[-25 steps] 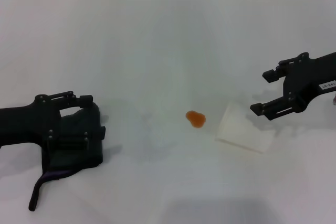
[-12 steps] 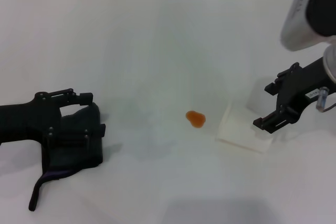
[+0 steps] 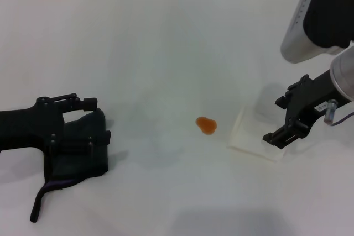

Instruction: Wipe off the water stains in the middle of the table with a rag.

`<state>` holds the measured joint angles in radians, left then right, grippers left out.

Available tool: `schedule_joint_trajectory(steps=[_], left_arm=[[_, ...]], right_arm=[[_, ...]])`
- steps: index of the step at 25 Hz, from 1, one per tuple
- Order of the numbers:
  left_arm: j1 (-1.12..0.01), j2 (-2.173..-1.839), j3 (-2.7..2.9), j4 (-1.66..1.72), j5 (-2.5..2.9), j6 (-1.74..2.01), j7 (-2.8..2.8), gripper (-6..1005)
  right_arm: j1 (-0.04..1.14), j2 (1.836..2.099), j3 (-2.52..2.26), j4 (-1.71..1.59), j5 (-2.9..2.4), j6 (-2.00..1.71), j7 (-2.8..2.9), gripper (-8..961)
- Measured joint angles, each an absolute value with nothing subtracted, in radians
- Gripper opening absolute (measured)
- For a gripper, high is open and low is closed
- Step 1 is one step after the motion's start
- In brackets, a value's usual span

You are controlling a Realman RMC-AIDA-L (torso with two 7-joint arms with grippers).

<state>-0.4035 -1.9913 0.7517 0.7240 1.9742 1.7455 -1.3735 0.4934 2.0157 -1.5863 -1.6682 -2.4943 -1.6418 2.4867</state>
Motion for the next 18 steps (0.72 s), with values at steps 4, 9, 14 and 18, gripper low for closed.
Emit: schedule_joint_trajectory(steps=[4,9,14,18], left_arm=[[-0.403,-1.992,0.752,0.724,1.975,1.746,-1.374,886],[-0.403,-1.992,0.752,0.724,1.975,1.746,-1.374,886],[-0.403,-1.993,0.752,0.724,1.973,1.746,-1.374,886],[-0.401,-1.994,0.752,0.723,1.972,1.745,-1.371,886]], right_arm=[[0.494,2.017,-1.616,-1.663,-2.495,-1.617,2.489,828],[0.503,2.017,-1.638,-1.633,-2.509,-1.595,2.49,828],[0.513,2.019,-1.655,-1.606,-2.511,-1.585,2.491,828],[0.517,2.02,-1.672,-1.581,-2.519,-1.567,2.491,827]])
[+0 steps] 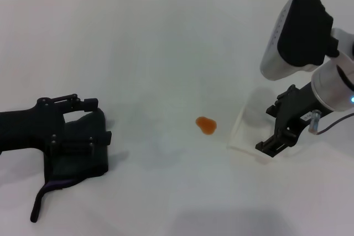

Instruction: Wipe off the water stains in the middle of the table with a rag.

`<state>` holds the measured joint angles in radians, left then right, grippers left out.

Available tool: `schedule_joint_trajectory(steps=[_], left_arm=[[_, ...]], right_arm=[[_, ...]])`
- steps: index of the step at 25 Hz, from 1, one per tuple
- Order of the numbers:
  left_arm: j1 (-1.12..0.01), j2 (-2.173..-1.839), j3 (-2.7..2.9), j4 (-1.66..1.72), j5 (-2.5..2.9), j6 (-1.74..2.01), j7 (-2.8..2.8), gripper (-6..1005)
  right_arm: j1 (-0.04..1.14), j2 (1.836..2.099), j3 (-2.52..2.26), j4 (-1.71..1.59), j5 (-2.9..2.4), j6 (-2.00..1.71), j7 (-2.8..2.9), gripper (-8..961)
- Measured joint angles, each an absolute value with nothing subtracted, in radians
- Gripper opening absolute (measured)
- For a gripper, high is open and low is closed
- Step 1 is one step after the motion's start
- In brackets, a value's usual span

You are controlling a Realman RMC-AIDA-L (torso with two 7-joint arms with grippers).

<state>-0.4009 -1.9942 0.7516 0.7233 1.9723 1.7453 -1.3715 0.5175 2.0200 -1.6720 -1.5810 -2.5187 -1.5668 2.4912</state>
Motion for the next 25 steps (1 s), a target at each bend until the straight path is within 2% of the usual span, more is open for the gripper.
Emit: schedule_joint_trajectory(steps=[25], left_arm=[[-0.403,-1.995,0.752,0.721,1.976,1.73,-1.371,886]], right_arm=[[0.545,2.02,-1.698,-1.497,-2.547,-1.517,2.49,775]])
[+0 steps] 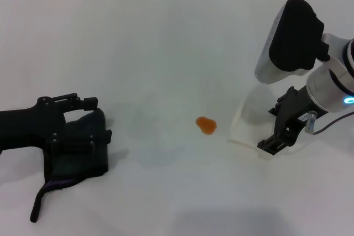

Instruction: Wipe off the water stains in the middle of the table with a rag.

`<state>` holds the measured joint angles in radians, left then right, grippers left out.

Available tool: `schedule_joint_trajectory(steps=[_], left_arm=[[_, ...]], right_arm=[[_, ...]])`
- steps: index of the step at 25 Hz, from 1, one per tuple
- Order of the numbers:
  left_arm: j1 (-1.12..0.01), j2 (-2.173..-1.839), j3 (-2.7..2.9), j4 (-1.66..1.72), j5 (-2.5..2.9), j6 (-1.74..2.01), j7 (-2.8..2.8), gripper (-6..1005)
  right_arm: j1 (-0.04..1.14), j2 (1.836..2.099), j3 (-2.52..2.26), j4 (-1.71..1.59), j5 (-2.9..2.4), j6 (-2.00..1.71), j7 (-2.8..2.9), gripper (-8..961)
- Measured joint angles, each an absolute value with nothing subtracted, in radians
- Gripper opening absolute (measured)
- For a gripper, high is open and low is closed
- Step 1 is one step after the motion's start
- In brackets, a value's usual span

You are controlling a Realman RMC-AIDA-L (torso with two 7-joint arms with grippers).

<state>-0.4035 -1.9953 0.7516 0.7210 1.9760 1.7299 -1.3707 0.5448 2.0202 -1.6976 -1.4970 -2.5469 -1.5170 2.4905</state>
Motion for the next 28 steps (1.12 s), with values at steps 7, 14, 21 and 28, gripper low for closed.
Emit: schedule_joint_trajectory(steps=[7,14,21,28], left_arm=[[-0.404,-1.994,0.752,0.721,1.976,1.723,-1.371,886],[-0.403,-1.993,0.752,0.721,1.975,1.721,-1.369,886],[-0.399,-1.993,0.751,0.721,1.974,1.72,-1.367,886],[-0.402,-1.991,0.746,0.721,1.971,1.718,-1.373,886]], right_arm=[[0.545,2.02,-1.695,-1.498,-2.546,-1.517,2.491,723],[0.538,2.018,-1.647,-1.544,-2.538,-1.512,2.491,724],[0.502,2.014,-1.58,-1.581,-2.534,-1.461,2.472,724],[0.423,2.015,-1.522,-1.572,-2.448,-1.339,2.394,725]])
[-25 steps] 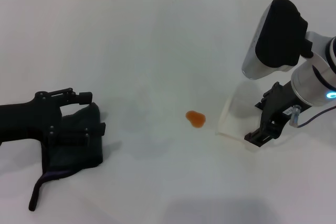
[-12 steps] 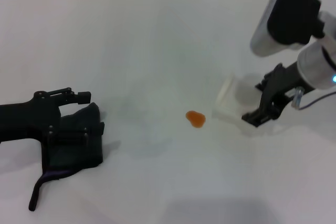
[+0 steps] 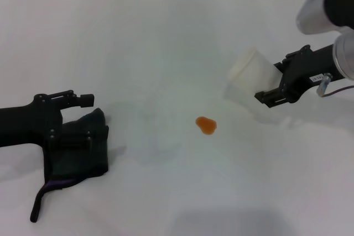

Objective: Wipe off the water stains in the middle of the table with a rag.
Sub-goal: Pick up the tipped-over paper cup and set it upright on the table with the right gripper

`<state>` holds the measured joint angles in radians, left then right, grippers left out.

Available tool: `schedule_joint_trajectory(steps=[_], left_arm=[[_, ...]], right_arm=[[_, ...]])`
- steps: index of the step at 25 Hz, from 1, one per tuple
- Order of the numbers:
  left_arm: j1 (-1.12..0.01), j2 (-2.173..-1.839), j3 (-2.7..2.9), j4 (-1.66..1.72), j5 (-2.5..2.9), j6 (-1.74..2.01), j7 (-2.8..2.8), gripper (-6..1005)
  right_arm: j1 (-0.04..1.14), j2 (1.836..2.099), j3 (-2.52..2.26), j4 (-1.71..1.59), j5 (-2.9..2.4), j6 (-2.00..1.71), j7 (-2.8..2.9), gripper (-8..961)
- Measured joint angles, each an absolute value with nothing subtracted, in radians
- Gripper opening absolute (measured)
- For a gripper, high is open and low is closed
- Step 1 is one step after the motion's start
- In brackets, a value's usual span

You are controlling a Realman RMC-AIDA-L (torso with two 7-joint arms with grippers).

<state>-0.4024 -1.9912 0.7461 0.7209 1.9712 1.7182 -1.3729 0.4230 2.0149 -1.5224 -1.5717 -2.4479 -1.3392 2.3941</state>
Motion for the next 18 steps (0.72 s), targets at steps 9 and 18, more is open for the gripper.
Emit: schedule_joint_trajectory(steps=[9,18], left_arm=[[-0.401,-1.992,0.721,0.721,1.969,1.718,-1.377,886],[-0.396,-1.997,0.71,0.72,1.968,1.718,-1.379,886]], right_arm=[[0.305,2.013,-1.482,-1.524,-2.155,-1.227,2.164,725],[0.258,2.011,-1.475,-1.34,-1.895,-1.111,1.875,726]])
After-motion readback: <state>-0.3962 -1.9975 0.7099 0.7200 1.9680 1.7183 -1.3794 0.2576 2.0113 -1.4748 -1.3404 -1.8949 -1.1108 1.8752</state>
